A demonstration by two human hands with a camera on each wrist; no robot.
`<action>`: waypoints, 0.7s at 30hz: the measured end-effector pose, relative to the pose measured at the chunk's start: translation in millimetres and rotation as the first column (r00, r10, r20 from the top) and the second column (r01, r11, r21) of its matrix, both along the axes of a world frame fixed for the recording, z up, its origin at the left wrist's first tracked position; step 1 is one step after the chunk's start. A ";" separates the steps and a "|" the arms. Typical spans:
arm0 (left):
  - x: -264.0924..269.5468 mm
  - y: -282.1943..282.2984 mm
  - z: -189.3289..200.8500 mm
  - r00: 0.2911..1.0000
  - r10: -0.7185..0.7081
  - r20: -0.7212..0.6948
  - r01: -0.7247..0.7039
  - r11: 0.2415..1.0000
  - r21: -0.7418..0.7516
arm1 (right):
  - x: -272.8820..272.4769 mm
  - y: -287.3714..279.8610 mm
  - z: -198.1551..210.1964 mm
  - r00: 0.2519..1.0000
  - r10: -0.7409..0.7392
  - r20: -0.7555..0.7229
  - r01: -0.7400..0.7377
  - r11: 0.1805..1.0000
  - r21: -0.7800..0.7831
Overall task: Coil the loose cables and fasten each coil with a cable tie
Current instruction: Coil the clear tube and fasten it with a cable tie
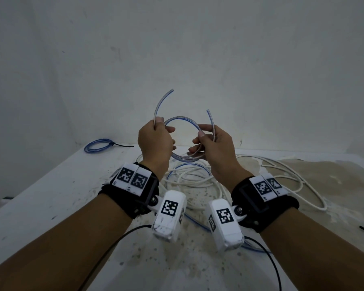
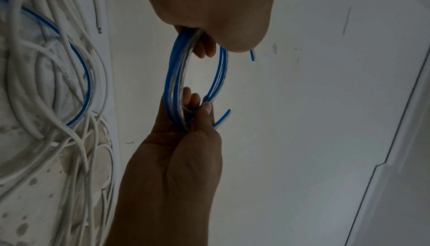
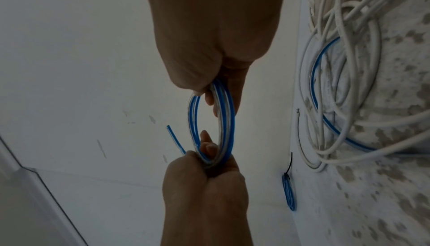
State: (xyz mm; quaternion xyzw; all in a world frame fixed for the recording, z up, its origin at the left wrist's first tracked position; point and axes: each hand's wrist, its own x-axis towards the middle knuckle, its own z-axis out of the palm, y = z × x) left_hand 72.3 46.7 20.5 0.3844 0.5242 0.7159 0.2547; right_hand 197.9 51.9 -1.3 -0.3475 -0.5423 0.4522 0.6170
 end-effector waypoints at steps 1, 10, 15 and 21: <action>-0.7 0.3 1.5 1.000 -0.016 -0.002 0.016 1.000 0.002 | 0.3 0.3 0.5 1.000 0.003 -0.012 -0.003 1.000 -0.005; -15.8 1.2 12.3 0.966 -0.156 -0.208 0.167 0.985 0.036 | 7.9 0.6 8.0 0.998 0.027 0.052 -0.028 1.000 0.014; -18.7 1.1 15.7 0.937 -0.234 -0.261 0.242 0.970 -0.002 | 11.3 4.0 7.1 0.997 0.005 0.082 -0.010 0.998 0.059; -20.9 2.0 12.7 0.915 -0.362 -0.181 0.359 0.932 -0.051 | 15.7 13.1 1.2 0.990 -0.074 0.123 0.063 0.994 0.091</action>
